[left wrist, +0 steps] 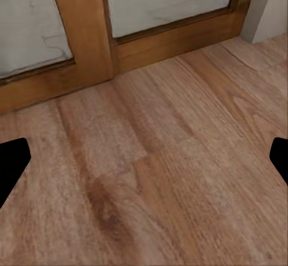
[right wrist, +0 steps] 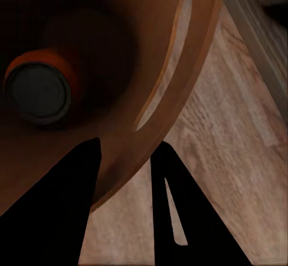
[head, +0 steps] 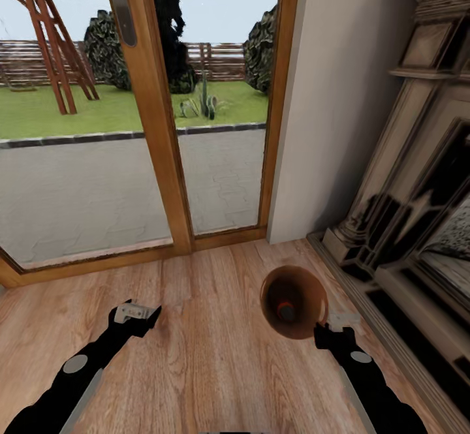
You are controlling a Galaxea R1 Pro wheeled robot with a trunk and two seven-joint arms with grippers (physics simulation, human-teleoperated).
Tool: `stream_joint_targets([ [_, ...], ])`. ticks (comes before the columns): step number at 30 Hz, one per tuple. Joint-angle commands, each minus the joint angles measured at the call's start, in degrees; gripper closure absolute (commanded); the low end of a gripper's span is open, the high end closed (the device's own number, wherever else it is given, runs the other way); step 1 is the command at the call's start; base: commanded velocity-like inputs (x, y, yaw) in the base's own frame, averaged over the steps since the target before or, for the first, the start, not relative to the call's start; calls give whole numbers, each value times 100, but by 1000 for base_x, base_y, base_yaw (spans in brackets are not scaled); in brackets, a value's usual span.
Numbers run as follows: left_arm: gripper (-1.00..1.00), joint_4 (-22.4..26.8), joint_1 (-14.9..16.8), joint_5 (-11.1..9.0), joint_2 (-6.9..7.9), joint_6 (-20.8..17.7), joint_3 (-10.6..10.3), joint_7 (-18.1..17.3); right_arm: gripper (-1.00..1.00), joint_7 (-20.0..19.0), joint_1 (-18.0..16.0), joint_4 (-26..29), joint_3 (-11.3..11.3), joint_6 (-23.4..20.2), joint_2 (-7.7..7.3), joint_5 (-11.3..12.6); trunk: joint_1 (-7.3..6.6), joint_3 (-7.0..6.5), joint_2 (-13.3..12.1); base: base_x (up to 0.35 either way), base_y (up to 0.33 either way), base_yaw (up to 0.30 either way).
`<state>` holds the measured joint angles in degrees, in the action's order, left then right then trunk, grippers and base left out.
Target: Put the three can of soda from the living room inside the tash can in the kitchen.
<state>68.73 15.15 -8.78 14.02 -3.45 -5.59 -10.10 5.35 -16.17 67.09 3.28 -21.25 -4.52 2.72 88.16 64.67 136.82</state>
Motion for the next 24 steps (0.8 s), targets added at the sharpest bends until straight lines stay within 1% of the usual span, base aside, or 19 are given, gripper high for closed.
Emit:
stream_joint_targets([
  [1,-100,-28,-26,2,-6,87,155,1,100,-54,12,257,-18,50,-11,-11,0,-1,0,0,0,0],
  [2,-100,-63,-43,3,-9,148,262,4,100,-88,20,204,-28,79,-18,-8,0,-1,0,0,0,0],
  [7,-100,-276,-75,6,-39,248,436,8,100,-133,32,104,-69,121,-23,-1,0,-1,0,0,0,0],
  [9,-100,-366,-78,1,-42,257,464,8,100,-129,33,56,-77,124,-10,-1,0,-1,0,0,0,0],
  [11,-100,-472,-80,-4,-48,272,559,8,100,-115,34,-27,-104,132,11,5,0,-1,0,0,0,0],
  [12,-100,-488,-81,-3,-53,274,587,8,100,-113,34,-39,-131,133,18,7,0,-1,0,0,0,0],
  [13,-100,-515,-81,-2,-73,277,635,8,100,-112,34,-58,-239,135,34,23,0,-1,0,0,0,0],
  [15,-100,-532,-82,-1,-93,279,668,12,100,-117,35,-70,-376,136,45,68,0,-1,0,0,0,0],
  [16,-100,-542,-82,-1,-105,281,689,14,100,-125,35,-79,-476,137,53,138,0,1,0,0,0,19],
  [18,-100,-553,-82,2,-127,282,710,40,100,-136,35,-95,-587,219,57,238,0,5,0,0,0,106],
  [21,-100,-560,-82,6,-156,288,716,173,100,-138,35,-168,-639,456,63,283,0,8,0,0,0,184],
  [24,-100,-562,-82,7,-184,290,715,242,100,-139,35,-247,-643,543,65,293,0,9,0,0,0,224],
])
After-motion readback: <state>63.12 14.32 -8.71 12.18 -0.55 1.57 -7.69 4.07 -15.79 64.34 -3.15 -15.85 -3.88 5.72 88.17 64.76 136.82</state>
